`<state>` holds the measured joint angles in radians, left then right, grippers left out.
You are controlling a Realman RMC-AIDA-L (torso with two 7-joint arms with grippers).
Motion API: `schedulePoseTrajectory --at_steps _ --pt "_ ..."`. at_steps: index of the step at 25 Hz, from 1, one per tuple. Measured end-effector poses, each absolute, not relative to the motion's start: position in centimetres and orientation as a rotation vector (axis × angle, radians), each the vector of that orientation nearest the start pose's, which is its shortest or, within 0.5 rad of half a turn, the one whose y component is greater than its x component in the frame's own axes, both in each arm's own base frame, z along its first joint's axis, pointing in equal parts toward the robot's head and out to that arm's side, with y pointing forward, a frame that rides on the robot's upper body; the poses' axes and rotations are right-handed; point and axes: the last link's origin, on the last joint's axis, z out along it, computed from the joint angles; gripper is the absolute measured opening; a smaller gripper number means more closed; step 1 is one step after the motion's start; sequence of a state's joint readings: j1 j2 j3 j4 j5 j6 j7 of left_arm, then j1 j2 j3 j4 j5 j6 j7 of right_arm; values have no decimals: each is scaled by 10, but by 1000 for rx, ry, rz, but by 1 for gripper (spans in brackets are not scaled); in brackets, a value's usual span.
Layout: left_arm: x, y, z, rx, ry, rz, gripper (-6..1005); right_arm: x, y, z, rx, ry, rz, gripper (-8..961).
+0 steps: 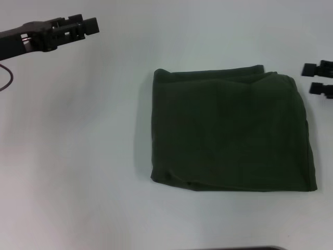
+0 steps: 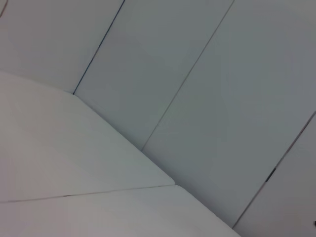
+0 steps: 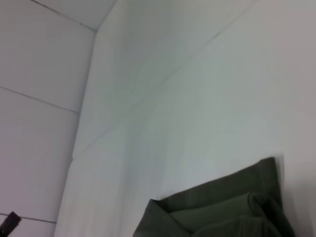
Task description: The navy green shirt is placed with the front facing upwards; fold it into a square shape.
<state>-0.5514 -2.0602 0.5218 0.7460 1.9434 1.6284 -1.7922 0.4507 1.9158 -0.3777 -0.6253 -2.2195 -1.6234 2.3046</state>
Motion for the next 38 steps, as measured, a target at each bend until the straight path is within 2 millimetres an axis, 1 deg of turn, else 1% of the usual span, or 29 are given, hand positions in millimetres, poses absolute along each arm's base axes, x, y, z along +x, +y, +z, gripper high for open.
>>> schedulePoseTrajectory --at_steps 4,7,15,22,26,30,38 --pt "-249 351 50 -2495 -1046 -977 697 342 312 67 -2022 1985 759 904" --pt "-248 351 50 -2497 -1044 -974 697 339 315 58 -2019 1988 755 901" --pt "-249 354 51 -2485 -1030 -964 698 332 325 48 -2004 1984 790 880" --pt "-249 354 49 -2481 -1033 -964 698 316 336 38 -2011 1920 919 860" --pt "-249 354 48 -2478 -1034 -966 697 310 339 31 -2024 1887 953 849" --pt "-250 355 48 -2472 -1035 -962 696 310 340 33 -2006 1862 989 837" --pt "-252 353 48 -2461 -1046 -964 694 332 328 47 -1892 1839 1042 814"
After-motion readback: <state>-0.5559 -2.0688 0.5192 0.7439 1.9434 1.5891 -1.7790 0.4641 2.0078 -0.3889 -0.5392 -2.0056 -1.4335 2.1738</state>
